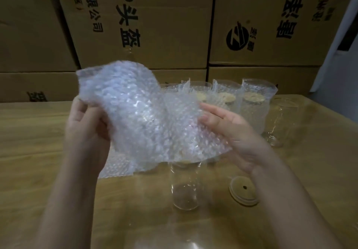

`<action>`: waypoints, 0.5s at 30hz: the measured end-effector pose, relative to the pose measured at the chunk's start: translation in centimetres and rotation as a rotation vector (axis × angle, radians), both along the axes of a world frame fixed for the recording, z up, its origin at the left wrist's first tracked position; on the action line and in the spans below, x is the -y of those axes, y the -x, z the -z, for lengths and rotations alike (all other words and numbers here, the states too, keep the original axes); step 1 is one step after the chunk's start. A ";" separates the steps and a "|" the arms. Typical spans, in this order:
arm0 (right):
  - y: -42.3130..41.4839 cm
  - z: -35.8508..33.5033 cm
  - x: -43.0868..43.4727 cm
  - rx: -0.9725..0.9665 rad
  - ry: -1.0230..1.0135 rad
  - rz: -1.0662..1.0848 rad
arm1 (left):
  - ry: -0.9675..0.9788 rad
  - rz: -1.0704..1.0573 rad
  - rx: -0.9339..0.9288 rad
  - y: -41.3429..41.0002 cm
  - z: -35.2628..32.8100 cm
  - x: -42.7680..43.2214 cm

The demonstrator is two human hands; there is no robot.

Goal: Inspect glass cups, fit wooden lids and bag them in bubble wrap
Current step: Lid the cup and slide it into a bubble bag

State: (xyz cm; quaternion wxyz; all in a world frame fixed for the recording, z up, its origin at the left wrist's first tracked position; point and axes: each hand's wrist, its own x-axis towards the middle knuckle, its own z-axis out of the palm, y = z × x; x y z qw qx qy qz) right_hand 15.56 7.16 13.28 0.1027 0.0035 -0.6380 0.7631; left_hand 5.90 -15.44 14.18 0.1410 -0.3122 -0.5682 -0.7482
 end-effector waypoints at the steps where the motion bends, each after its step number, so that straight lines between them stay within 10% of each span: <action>1: 0.0 -0.1 -0.3 0.004 0.036 0.013 | -0.079 -0.006 0.143 1.1 1.5 0.9; 9: -1.0 -0.8 -2.2 -0.062 -0.294 0.114 | 0.240 0.076 0.052 3.1 3.5 5.5; 15: -1.7 -1.5 -1.9 -0.284 -0.421 0.303 | 0.029 0.242 0.007 4.4 3.5 8.1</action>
